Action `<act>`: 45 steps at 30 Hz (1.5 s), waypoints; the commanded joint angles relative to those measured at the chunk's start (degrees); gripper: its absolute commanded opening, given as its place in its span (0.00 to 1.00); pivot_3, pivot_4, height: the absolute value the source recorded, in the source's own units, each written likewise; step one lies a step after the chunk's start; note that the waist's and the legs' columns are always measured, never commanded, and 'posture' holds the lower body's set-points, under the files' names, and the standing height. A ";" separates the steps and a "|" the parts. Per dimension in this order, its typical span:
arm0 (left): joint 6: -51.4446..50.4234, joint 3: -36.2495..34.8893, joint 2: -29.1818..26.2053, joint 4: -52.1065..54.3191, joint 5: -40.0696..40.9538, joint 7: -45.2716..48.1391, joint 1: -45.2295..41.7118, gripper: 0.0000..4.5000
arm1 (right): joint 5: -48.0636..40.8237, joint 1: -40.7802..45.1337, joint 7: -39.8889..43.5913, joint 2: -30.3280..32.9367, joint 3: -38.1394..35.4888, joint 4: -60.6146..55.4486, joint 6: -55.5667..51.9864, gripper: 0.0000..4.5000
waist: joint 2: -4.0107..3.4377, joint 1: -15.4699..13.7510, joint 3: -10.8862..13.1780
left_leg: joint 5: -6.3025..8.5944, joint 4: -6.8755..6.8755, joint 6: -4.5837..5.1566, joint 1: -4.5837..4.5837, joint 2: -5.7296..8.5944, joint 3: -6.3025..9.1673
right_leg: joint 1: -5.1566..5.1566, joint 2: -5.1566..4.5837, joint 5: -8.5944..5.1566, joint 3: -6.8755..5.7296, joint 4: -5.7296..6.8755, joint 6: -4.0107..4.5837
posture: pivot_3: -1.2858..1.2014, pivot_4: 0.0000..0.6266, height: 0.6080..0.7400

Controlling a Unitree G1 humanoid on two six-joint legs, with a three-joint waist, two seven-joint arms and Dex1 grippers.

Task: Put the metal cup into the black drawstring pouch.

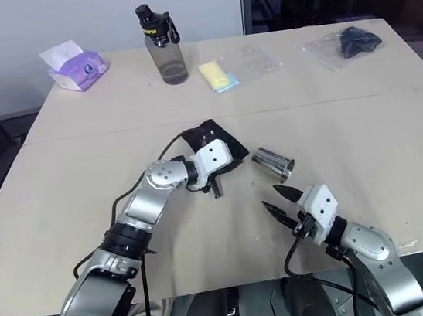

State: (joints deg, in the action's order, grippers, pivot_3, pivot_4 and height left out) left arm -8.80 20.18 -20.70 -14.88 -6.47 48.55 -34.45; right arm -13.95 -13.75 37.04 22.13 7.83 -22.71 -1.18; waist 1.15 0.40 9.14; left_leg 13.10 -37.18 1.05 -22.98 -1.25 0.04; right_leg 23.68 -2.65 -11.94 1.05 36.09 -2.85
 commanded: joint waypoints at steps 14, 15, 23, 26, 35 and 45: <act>-3.90 -3.32 -2.18 1.12 2.42 0.98 -1.53 0.00 | 0.37 0.68 -0.44 -0.68 0.07 -0.67 2.19 0.45 | 0.00 0.11 0.00 | 0.00 0.00 0.00 0.00 0.00 0.01 | 0.00 0.00 0.00 0.00 0.02 0.00 | 0.52 0.24 1.00; -3.87 -3.32 -2.32 1.24 2.36 0.95 -1.41 0.00 | 0.37 0.68 -0.40 -0.68 0.06 -0.66 2.19 0.45 | 0.00 0.11 0.00 | 0.00 0.00 0.00 0.00 0.00 0.01 | 0.00 0.00 0.00 0.00 0.02 0.00 | 0.52 0.24 1.00; -8.29 -6.89 -1.85 4.84 6.41 0.39 0.46 0.00 | 0.28 0.65 -0.11 -0.52 0.11 -0.44 2.37 0.45 | 0.00 0.20 0.00 | 0.00 0.00 0.00 0.01 0.00 0.01 | 0.00 0.00 0.00 0.00 0.05 0.00 | 0.52 0.24 1.00; -13.35 -10.40 -2.20 8.76 11.93 2.27 2.83 0.00 | 0.14 0.71 0.07 -0.53 0.02 -0.25 2.44 0.45 | 0.00 0.20 0.00 | 0.00 0.00 0.00 0.01 -0.01 0.03 | 0.01 0.00 0.00 0.00 0.06 0.00 | 0.52 0.24 1.00; -6.74 -12.51 -5.93 16.23 13.16 1.94 9.63 0.58 | -0.07 0.96 0.40 -0.60 0.05 0.50 2.73 0.46 | 0.00 0.10 0.00 | 0.00 -0.05 0.00 0.05 -0.01 0.03 | 0.00 -0.01 0.00 0.01 0.14 0.02 | 0.52 0.24 1.00; 6.54 -6.11 -4.94 7.34 1.34 -5.81 8.85 0.58 | -0.01 0.59 0.11 -0.73 0.12 0.14 2.55 0.46 | 0.02 -0.31 0.00 | 0.00 -0.04 0.00 0.05 0.01 -0.01 | 0.00 -0.02 0.00 0.04 0.16 0.02 | 0.52 0.24 1.00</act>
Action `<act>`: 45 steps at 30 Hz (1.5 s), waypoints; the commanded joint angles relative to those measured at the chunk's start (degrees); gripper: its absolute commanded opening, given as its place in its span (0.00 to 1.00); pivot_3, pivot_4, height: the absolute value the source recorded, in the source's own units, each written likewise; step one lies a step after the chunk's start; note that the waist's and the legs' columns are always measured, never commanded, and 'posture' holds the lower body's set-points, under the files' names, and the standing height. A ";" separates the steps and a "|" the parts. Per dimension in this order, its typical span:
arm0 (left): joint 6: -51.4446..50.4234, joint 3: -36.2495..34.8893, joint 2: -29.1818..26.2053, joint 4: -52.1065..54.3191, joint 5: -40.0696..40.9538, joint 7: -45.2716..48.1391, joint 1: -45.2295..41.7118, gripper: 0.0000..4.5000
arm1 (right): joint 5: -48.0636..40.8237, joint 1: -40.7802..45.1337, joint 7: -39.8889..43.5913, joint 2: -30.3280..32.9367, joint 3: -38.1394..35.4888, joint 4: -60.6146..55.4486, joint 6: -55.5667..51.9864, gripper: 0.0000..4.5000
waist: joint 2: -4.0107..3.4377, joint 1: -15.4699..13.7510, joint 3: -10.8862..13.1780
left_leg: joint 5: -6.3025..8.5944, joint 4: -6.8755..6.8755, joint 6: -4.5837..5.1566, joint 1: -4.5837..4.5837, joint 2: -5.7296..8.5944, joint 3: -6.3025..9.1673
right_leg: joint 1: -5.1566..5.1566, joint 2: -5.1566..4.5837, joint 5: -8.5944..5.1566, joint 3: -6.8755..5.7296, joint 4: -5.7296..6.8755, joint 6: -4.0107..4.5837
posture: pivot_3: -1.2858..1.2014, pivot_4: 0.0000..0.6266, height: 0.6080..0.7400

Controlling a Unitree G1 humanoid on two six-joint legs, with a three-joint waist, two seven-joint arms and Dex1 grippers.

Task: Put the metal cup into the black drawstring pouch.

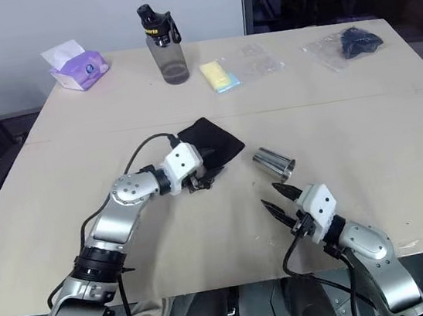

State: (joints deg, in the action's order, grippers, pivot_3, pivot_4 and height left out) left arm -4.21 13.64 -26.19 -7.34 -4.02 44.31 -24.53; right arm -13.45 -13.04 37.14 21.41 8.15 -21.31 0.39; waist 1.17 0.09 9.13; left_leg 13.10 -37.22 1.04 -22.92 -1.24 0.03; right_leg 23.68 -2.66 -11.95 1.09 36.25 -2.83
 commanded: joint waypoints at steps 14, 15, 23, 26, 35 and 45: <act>-10.35 -4.18 4.82 -2.63 6.02 -2.25 -1.61 0.02 | -0.56 -0.46 -0.13 0.41 -0.68 -1.73 0.70 0.46 | 0.00 0.19 -0.01 | 0.00 -0.02 0.00 0.03 -0.01 0.02 | 0.00 0.01 0.00 -0.02 0.05 -0.01 | 0.52 0.24 1.00; -12.70 -5.23 5.48 -1.77 7.93 -2.06 -1.73 0.01 | -0.59 -0.51 -0.10 0.47 -0.75 -1.75 0.73 0.46 | 0.01 0.22 -0.02 | 0.00 -0.02 0.00 0.03 -0.01 0.02 | 0.00 0.01 0.00 -0.02 0.05 -0.01 | 0.52 0.24 1.00; -34.77 -15.06 9.43 8.53 28.77 0.53 -3.00 0.01 | -0.74 0.04 -0.94 0.23 -1.58 -1.33 0.42 0.46 | 0.02 0.47 -0.01 | 0.00 -0.04 0.00 0.01 -0.01 0.05 | 0.00 0.01 0.00 -0.03 0.07 -0.02 | 0.52 0.24 1.00; -39.68 -16.80 9.38 9.90 32.66 -0.25 -3.06 0.01 | -0.79 0.35 -1.23 0.36 -1.90 -1.43 0.27 0.46 | 0.02 0.50 -0.01 | 0.00 -0.04 0.00 0.02 -0.01 0.06 | 0.00 0.01 0.00 -0.04 0.08 -0.02 | 0.52 0.24 1.00; -46.03 -18.74 10.42 14.86 41.06 -1.43 -1.34 0.01 | -10.08 6.41 -7.29 -4.59 -4.77 -7.44 -7.42 0.46 | 0.02 0.63 0.00 | 0.00 -0.03 0.00 0.03 -0.01 0.08 | 0.00 0.01 0.00 -0.03 0.09 -0.01 | 0.52 0.24 1.00; -43.58 -16.73 11.04 18.75 43.41 -1.91 1.48 0.01 | -25.18 19.68 -24.53 -13.66 -8.45 -7.59 -33.52 0.46 | 0.05 0.56 -0.02 | 0.00 -0.03 0.00 0.03 0.00 0.14 | 0.01 0.02 0.12 -0.03 0.17 0.22 | 0.52 0.24 1.00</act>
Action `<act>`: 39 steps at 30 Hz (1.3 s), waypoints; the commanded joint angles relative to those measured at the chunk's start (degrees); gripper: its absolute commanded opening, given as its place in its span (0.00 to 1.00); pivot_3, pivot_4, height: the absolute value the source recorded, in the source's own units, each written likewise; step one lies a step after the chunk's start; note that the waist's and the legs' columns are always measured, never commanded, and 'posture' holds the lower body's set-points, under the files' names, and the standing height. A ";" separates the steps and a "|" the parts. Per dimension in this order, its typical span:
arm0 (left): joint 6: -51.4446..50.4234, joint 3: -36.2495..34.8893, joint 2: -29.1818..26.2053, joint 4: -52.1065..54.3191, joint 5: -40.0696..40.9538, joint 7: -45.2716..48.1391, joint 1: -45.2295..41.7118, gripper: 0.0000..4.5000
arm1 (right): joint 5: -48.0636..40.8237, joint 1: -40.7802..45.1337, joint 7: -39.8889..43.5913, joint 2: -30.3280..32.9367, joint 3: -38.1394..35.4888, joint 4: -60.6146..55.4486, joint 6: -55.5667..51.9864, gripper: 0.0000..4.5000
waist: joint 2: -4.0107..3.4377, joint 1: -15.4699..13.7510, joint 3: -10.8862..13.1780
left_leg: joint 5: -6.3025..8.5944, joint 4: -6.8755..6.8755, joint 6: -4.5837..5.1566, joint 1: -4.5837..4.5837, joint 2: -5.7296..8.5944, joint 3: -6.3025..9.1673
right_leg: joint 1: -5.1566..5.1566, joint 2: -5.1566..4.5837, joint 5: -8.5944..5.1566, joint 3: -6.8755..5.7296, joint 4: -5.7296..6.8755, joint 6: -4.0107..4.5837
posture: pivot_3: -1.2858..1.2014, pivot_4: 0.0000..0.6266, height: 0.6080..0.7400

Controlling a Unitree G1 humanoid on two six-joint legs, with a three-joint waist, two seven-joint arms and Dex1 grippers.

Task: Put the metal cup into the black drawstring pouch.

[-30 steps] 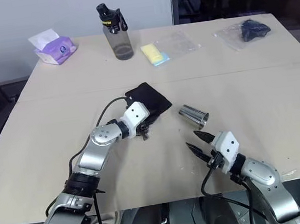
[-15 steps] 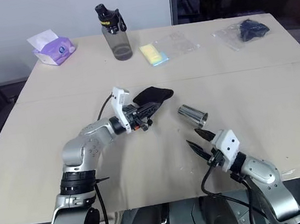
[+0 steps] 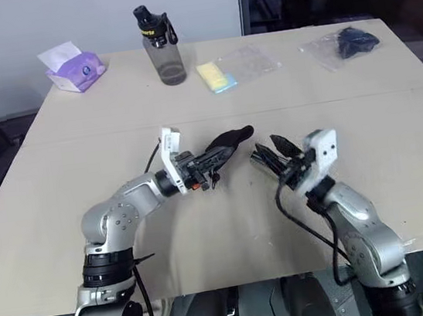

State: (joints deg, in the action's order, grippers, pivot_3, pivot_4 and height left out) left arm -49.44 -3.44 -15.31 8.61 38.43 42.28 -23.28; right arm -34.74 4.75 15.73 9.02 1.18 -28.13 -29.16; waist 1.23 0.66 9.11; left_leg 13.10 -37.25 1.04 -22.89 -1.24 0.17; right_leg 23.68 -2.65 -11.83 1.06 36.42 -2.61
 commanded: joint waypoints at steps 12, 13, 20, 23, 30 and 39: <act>3.53 1.71 0.28 3.31 1.18 -0.79 1.03 0.01 | -7.87 5.87 -7.14 -3.44 -3.35 1.70 -11.40 0.46 | -0.01 0.17 0.00 | 0.00 0.01 0.00 -0.03 0.01 -0.01 | 0.01 0.01 -0.06 0.00 -0.03 -0.11 | 0.52 0.24 1.00; 3.51 1.77 0.24 3.38 1.26 -0.78 1.04 0.01 | -7.77 5.90 -7.33 -3.54 -3.53 1.97 -11.35 0.46 | -0.01 0.16 0.00 | 0.00 0.01 0.00 -0.03 0.01 -0.01 | 0.01 0.01 -0.07 0.00 -0.03 -0.12 | 0.52 0.24 1.00; 3.18 2.23 -0.17 3.22 1.23 -0.94 0.99 0.00 | -6.05 6.33 -7.26 -3.54 -3.83 3.35 -10.10 0.02 | -0.01 0.17 0.01 | 0.00 0.02 0.00 -0.04 0.01 -0.01 | 0.01 0.01 -0.10 -0.01 -0.04 -0.17 | 0.52 0.24 1.00; 2.81 2.33 -0.17 3.14 1.29 -1.42 0.84 0.00 | -5.35 6.81 -7.05 -3.81 -3.74 3.97 -9.56 0.01 | -0.01 0.16 0.01 | 0.00 0.03 0.00 -0.04 0.01 0.00 | 0.02 0.01 -0.10 0.00 -0.05 -0.17 | 0.52 0.24 1.00; 3.74 2.19 -0.53 3.34 0.88 -1.89 0.99 0.26 | -4.05 7.60 -6.34 -3.76 -3.02 4.34 -8.81 0.00 | -0.02 0.18 0.01 | 0.00 0.05 0.00 -0.05 0.01 0.00 | 0.02 0.01 -0.11 -0.01 -0.08 -0.18 | 0.52 0.24 1.00; 4.48 3.14 -1.16 4.01 0.38 -1.66 1.04 0.47 | -1.66 7.50 -5.41 -3.26 -1.33 3.54 -8.34 0.00 | -0.02 0.18 0.02 | 0.00 0.07 0.00 -0.06 0.01 0.00 | 0.02 0.01 -0.12 -0.02 -0.12 -0.19 | 0.52 0.24 1.00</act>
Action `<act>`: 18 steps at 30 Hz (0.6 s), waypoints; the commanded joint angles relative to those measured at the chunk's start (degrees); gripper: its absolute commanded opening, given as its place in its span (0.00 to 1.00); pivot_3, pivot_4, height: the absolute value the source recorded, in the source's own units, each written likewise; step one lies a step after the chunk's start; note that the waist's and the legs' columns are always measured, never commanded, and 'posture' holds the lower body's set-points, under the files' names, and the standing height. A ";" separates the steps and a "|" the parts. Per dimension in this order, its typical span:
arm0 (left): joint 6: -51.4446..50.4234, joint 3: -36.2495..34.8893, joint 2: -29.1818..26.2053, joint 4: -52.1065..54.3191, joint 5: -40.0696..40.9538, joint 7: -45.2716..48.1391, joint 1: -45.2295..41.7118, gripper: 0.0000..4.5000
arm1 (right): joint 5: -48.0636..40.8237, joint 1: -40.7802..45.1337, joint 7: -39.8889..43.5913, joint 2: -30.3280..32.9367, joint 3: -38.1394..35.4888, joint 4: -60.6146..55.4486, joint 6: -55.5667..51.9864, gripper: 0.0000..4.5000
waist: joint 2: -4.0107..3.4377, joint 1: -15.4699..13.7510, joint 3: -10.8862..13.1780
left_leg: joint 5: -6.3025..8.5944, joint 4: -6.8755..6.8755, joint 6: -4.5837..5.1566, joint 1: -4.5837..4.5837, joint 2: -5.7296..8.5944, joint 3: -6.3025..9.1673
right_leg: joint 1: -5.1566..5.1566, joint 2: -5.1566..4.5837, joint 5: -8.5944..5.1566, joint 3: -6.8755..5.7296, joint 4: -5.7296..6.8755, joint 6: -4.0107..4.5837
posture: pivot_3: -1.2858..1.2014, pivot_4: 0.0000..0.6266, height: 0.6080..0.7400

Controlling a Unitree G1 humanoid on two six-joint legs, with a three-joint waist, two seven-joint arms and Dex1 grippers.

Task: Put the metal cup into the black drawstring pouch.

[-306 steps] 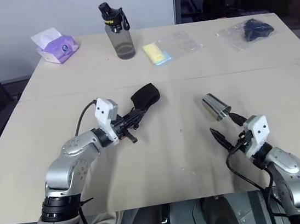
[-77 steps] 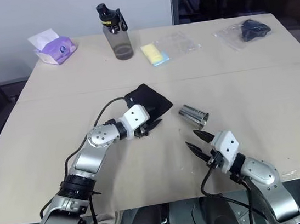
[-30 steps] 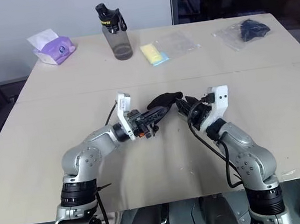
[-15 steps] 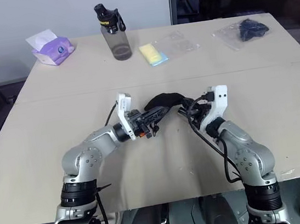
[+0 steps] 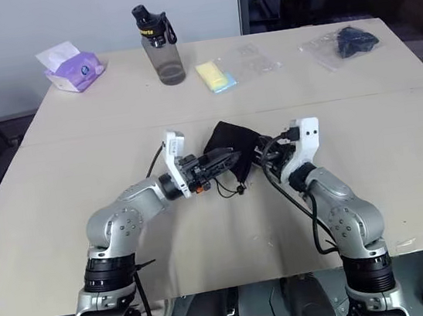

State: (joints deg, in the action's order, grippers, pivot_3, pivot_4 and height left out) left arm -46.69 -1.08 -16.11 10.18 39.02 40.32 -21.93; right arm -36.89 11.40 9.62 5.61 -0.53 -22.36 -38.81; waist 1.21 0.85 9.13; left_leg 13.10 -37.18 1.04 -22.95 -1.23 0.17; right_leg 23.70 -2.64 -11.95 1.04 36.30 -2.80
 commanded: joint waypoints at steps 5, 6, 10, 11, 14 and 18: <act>9.19 9.18 -4.02 2.20 -11.03 0.85 -1.04 0.47 | 2.69 1.40 0.64 0.96 1.61 -2.61 1.56 0.00 | -0.02 -0.01 0.01 | 0.00 0.02 0.00 0.00 0.00 -0.01 | 0.00 0.00 -0.01 0.01 -0.02 0.00 | 0.52 0.24 1.00; 10.69 10.27 -4.46 1.97 -12.71 0.82 -1.30 0.47 | 3.05 1.51 0.62 1.05 1.76 -2.63 1.64 0.00 | -0.02 -0.02 0.02 | 0.00 0.03 0.00 0.00 0.01 -0.02 | 0.01 0.00 -0.01 0.01 -0.03 0.00 | 0.52 0.24 1.00; 14.40 12.33 -4.07 0.66 -17.55 -1.03 -2.54 0.47 | 4.31 1.90 0.77 1.30 2.46 -3.06 1.69 0.00 | -0.02 -0.05 0.03 | 0.00 0.06 0.00 -0.03 -0.01 -0.01 | 0.01 -0.01 -0.01 0.00 -0.11 0.00 | 0.52 0.24 1.00; 15.17 12.73 -3.97 0.31 -18.68 -1.41 -2.86 0.47 | 4.57 1.94 0.76 1.27 2.68 -3.21 1.63 0.00 | -0.02 -0.06 0.03 | 0.00 0.06 0.00 -0.04 -0.01 -0.01 | 0.01 -0.01 -0.01 0.00 -0.12 0.00 | 0.52 0.24 1.00; 16.69 13.64 -4.29 -0.20 -20.70 -0.99 -3.12 0.47 | 4.92 1.88 0.79 1.14 2.90 -3.64 1.39 0.00 | -0.02 -0.04 0.03 | 0.00 0.11 0.00 -0.06 -0.01 0.00 | 0.01 -0.01 -0.01 -0.02 -0.19 -0.01 | 0.52 0.24 1.00; 17.84 13.45 -3.94 -0.89 -21.74 -0.87 -2.89 0.47 | 5.19 1.55 0.79 1.31 3.06 -4.08 1.19 0.00 | -0.02 -0.05 0.03 | 0.00 0.18 0.00 -0.08 -0.01 0.01 | 0.02 -0.01 0.00 -0.05 -0.27 -0.01 | 0.52 0.24 1.00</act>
State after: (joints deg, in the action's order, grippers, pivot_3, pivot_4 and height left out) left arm -30.40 12.01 -20.16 8.77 18.00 39.26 -24.48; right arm -31.73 12.39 9.73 6.74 2.38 -23.10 -38.36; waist 1.19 0.80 9.16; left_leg 13.10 -36.99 1.05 -23.04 -1.24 0.19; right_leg 23.73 -2.65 -11.95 0.99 36.00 -2.81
